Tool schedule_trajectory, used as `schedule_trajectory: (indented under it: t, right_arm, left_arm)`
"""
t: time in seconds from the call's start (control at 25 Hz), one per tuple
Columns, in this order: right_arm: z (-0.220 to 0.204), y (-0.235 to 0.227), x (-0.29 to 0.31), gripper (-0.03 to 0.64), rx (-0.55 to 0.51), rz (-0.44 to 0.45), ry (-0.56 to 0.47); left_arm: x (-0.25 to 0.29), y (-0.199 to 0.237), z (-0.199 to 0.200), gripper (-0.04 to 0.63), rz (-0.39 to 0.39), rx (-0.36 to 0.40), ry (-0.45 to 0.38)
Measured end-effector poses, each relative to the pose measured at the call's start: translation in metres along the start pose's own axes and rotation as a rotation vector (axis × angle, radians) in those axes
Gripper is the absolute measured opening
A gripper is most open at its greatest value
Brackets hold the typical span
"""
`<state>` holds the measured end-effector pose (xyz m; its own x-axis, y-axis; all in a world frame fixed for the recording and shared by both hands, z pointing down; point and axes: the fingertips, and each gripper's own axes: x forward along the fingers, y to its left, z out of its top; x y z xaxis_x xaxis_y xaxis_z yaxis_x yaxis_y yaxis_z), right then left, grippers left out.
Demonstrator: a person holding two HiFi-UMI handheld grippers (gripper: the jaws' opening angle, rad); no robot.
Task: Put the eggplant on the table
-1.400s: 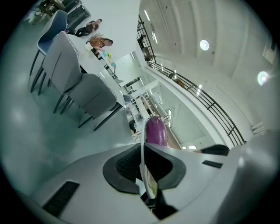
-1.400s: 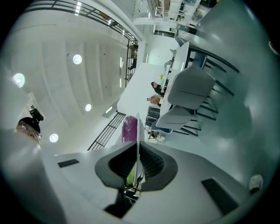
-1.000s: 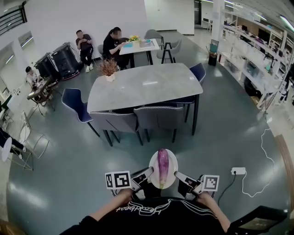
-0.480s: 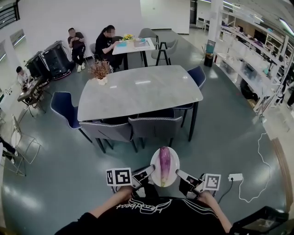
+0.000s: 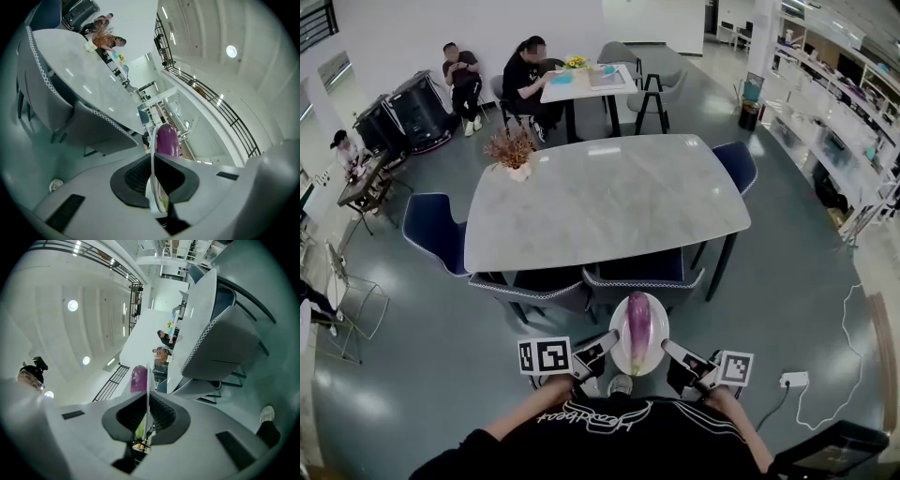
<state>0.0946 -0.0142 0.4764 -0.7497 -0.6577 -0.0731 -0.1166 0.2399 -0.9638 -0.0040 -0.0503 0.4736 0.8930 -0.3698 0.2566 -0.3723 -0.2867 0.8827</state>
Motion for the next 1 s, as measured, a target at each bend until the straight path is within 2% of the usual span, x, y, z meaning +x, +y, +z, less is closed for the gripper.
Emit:
schedule_trajectory:
  t: [0.2, 0.36, 0.68, 1.0]
  right_arm:
    - [0.031, -0.014, 0.058, 0.018, 0.001, -0.018, 0.009]
    - [0.048, -0.025, 0.089, 0.018, -0.021, -0.048, 0.010]
    - [0.063, -0.033, 0.110, 0.018, -0.045, -0.073, -0.001]
    - [0.078, -0.028, 0.132, 0.018, -0.091, -0.075, 0.035]
  left_arm:
    - [0.005, 0.026, 0.062, 0.029, 0.003, -0.007, -0.023]
    - [0.009, 0.045, 0.095, 0.028, -0.003, -0.011, -0.036]
    - [0.015, 0.057, 0.119, 0.029, -0.021, -0.016, -0.032]
    - [0.012, 0.059, 0.141, 0.028, -0.019, -0.012, -0.082]
